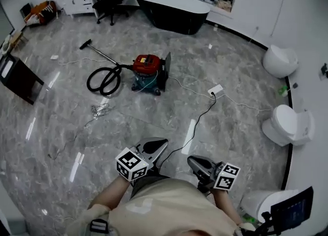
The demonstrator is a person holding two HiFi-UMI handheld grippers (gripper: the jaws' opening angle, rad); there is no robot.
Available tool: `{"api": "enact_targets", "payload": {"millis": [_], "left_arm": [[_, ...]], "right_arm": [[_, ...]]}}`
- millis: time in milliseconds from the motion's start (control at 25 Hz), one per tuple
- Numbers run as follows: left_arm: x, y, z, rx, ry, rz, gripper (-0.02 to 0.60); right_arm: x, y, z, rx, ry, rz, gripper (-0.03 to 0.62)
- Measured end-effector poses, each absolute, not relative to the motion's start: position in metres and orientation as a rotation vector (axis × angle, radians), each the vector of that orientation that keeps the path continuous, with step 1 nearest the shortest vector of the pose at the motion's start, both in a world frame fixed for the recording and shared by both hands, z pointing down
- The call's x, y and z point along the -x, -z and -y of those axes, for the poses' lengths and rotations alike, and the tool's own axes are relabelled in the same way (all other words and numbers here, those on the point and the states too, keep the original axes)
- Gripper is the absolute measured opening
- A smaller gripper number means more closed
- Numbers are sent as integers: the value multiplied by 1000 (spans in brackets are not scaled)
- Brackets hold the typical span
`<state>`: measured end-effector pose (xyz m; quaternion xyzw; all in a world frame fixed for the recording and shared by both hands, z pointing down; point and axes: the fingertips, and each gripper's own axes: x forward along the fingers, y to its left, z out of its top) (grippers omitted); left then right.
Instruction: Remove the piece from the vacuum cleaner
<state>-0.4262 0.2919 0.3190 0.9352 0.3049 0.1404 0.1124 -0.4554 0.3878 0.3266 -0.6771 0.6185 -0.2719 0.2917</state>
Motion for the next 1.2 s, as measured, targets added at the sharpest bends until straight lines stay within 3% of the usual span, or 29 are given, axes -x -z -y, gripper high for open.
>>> {"api": "enact_targets", "payload": {"millis": [440,1200], "left_arm": [[344,-297,-136,-2752,-311,-805,5],[281,-323,-91,-2756,-435,-647,5]], "right_arm": [[375,-316,-218,1760,838,-1814,2],[279,-324,-146,1619,868,-1871,2]]}}
